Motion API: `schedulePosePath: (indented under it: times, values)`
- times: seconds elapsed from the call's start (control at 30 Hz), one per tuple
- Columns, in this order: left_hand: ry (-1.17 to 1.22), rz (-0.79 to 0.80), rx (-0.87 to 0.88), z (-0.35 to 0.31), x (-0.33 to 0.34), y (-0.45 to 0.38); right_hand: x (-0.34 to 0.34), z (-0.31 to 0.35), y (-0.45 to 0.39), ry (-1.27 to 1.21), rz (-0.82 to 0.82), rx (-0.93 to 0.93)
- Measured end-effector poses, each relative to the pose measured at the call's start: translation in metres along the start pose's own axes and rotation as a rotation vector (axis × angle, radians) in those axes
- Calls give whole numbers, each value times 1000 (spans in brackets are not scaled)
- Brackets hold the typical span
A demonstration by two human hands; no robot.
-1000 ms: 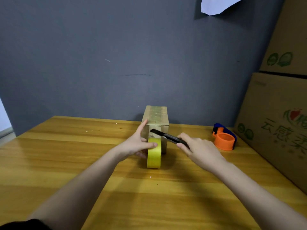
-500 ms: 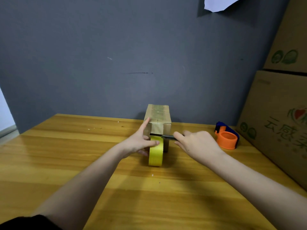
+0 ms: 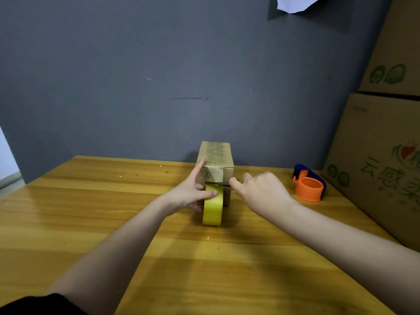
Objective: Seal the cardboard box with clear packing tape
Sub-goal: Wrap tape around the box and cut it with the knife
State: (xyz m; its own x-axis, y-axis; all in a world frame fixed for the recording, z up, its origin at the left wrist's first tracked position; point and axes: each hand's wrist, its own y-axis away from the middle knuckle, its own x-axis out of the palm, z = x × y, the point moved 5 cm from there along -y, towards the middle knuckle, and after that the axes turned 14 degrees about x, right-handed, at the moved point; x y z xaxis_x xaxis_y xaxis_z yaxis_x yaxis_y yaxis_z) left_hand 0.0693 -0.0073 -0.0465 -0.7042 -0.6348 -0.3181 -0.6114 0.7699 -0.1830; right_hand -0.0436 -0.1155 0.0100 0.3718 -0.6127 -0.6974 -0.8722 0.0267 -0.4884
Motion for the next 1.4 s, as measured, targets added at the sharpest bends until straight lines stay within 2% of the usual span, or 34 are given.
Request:
schedulePosePath:
  times: [0.07, 0.17, 0.3, 0.4, 0.5, 0.6, 0.77, 0.87, 0.97, 1.03, 1.13, 1.2, 1.33, 1.4]
  values:
    - [-6, -6, -5, 0, -1, 1, 8, 0, 4, 37, 15, -37]
    - [-9, -5, -20, 0, -2, 3, 10, -12, 11, 62, 31, 35]
    - [0, 6, -11, -3, 0, 4, 23, -18, 22, 48, 135, 51]
    - [22, -12, 21, -5, 0, 6, 23, -25, 27, -11, 24, 89]
    - [40, -25, 96, -5, 5, 11, 28, -31, 40, -96, 12, 137]
    - [50, -131, 126, -6, 13, 20, 28, -46, 53, -174, 30, 294]
    - [102, -317, 162, -2, 36, 26, 52, -63, 77, -702, 357, 600]
    - [73, -370, 263, -5, 51, 21, 79, -65, 91, -1218, 553, 815]
    - [-40, -359, 315, -7, 70, 15, 92, -70, 102, -1382, 612, 893]
    - [-202, -321, 343, -16, 88, 12, 104, -75, 110, -1346, 597, 925]
    - [-638, -220, 392, -34, 117, 9, 119, -83, 120, -1083, 543, 970]
    - [-902, -149, 485, -36, 140, 3, 127, -87, 126, -934, 503, 982]
    - [-1164, -59, 679, -24, 180, -10, 135, -91, 136, -751, 502, 1006]
    - [-1252, -60, 707, -21, 193, -16, 137, -93, 137, -621, 475, 976]
